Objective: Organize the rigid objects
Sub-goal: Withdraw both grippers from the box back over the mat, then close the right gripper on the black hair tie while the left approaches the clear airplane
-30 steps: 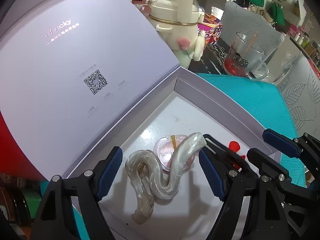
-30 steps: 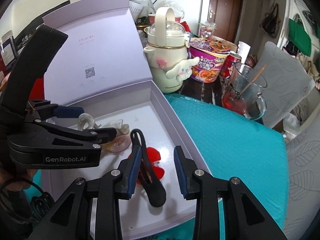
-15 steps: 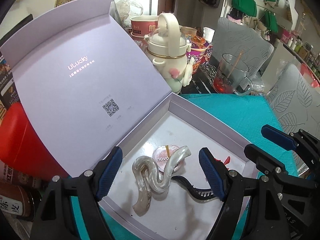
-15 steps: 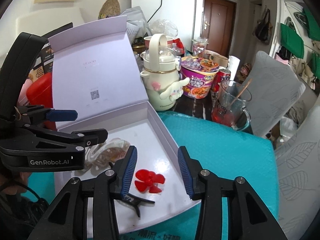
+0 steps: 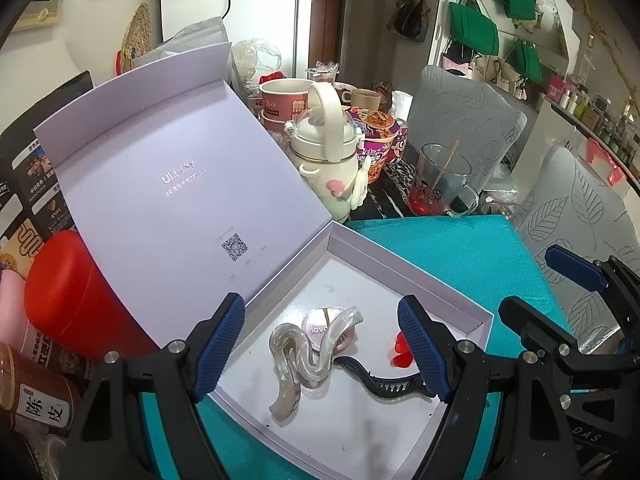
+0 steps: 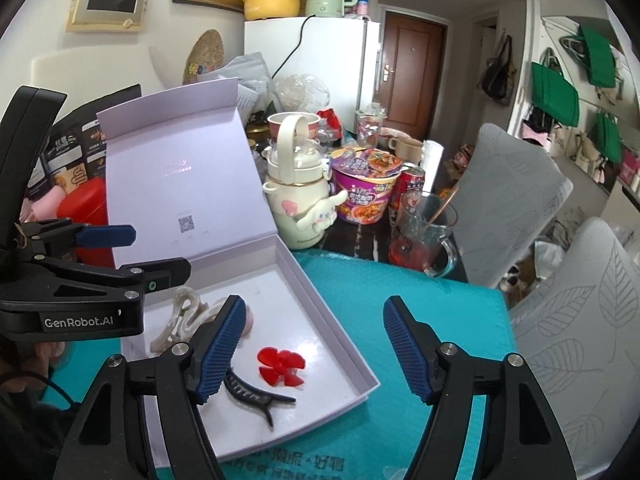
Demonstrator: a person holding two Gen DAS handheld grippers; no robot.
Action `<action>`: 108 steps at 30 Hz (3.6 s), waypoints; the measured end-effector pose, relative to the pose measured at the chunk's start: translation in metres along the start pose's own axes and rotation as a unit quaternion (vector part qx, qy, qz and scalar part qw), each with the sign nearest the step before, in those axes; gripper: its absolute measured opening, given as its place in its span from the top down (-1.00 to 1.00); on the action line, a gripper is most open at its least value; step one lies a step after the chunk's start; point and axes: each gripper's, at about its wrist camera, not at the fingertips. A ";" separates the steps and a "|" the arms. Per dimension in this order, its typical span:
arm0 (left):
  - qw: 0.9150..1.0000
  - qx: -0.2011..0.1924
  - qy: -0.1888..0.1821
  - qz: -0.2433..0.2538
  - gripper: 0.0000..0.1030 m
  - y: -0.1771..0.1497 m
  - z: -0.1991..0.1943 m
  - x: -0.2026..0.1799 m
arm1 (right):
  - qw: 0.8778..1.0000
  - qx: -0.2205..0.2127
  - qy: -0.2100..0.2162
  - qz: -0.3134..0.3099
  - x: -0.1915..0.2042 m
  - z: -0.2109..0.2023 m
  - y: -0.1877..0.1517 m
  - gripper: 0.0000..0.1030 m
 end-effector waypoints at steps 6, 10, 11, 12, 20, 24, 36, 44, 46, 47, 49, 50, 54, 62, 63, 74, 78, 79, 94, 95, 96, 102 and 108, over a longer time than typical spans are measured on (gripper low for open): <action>1.000 -0.014 0.002 0.008 -0.53 0.004 -0.007 -0.003 | 1.000 -0.006 -0.024 -0.001 -0.001 -0.015 0.002 -0.56; 0.999 -0.027 -0.013 0.012 -0.53 0.005 -0.020 -0.011 | 0.999 -0.012 -0.048 0.013 -0.007 -0.029 0.001 -0.60; 0.999 -0.030 -0.016 0.014 -0.53 0.005 -0.023 -0.014 | 0.998 -0.013 -0.053 0.017 -0.009 -0.033 0.001 -0.62; 0.999 -0.031 -0.018 0.015 -0.54 0.004 -0.026 -0.018 | 0.998 -0.014 -0.059 0.021 -0.011 -0.037 0.000 -0.63; 0.995 -0.045 -0.080 0.037 -0.54 -0.001 -0.047 -0.047 | 0.993 -0.017 -0.109 0.038 -0.026 -0.076 -0.006 -0.64; 0.992 -0.060 -0.095 0.051 -0.54 -0.004 -0.061 -0.061 | 0.991 -0.017 -0.124 0.054 -0.034 -0.094 -0.011 -0.64; 0.982 -0.046 -0.158 0.091 -0.53 -0.023 -0.070 -0.108 | 0.981 -0.015 -0.173 0.086 -0.052 -0.142 -0.036 -0.67; 0.974 -0.033 -0.197 0.104 -0.54 -0.039 -0.072 -0.132 | 0.971 -0.003 -0.205 0.123 -0.070 -0.164 -0.063 -0.68; 0.973 -0.026 -0.200 0.109 -0.53 -0.044 -0.069 -0.136 | 0.970 0.003 -0.209 0.128 -0.075 -0.168 -0.071 -0.68; 0.973 -0.022 -0.200 0.110 -0.53 -0.046 -0.068 -0.138 | 0.969 0.005 -0.210 0.131 -0.077 -0.170 -0.075 -0.68; 0.973 -0.018 -0.200 0.111 -0.53 -0.050 -0.067 -0.141 | 0.968 0.011 -0.212 0.136 -0.080 -0.172 -0.082 -0.68; 0.973 -0.017 -0.199 0.115 -0.53 -0.052 -0.066 -0.144 | 0.967 0.013 -0.212 0.138 -0.081 -0.173 -0.085 -0.68; 0.971 -0.022 -0.197 0.133 -0.54 -0.059 -0.068 -0.153 | 0.966 0.021 -0.210 0.149 -0.088 -0.175 -0.101 -0.68; 0.970 0.013 -0.202 0.133 -0.53 -0.079 -0.056 -0.168 | 0.966 0.023 -0.191 0.171 -0.104 -0.174 -0.128 -0.67; 0.971 0.016 -0.201 0.132 -0.53 -0.082 -0.054 -0.169 | 0.966 0.025 -0.193 0.169 -0.105 -0.173 -0.131 -0.67; 0.974 0.040 -0.197 0.102 -0.53 -0.101 -0.033 -0.174 | 0.971 0.057 -0.146 0.182 -0.127 -0.148 -0.180 -0.16; 0.975 0.046 -0.193 0.101 -0.53 -0.106 -0.028 -0.178 | 0.971 0.075 -0.118 0.195 -0.134 -0.134 -0.193 0.02; 0.975 0.046 -0.194 0.100 -0.54 -0.106 -0.028 -0.179 | 0.971 0.074 -0.105 0.203 -0.137 -0.133 -0.194 0.02; 0.978 0.037 -0.190 0.080 -0.53 -0.105 -0.012 -0.191 | 0.961 0.063 -0.106 0.247 -0.176 -0.124 -0.191 0.11; 0.978 0.041 -0.188 0.078 -0.54 -0.107 -0.009 -0.190 | 0.962 0.062 -0.107 0.244 -0.175 -0.125 -0.192 0.11; 0.978 0.044 -0.186 0.077 -0.53 -0.108 -0.007 -0.189 | 0.962 0.058 -0.110 0.243 -0.175 -0.125 -0.192 0.14; 0.979 0.054 -0.183 0.071 -0.53 -0.113 -0.002 -0.188 | 0.957 0.045 -0.157 0.239 -0.179 -0.130 -0.192 0.28; 0.978 0.049 -0.189 0.075 -0.53 -0.115 -0.003 -0.193 | 0.951 0.042 -0.170 0.254 -0.187 -0.141 -0.199 0.37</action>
Point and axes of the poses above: each gripper's, at about its wrist camera, not at the fingertips, and z roughly the way its jaws point, x to its left, y to its top, and after that the axes turned 15 degrees about -x, right-handed
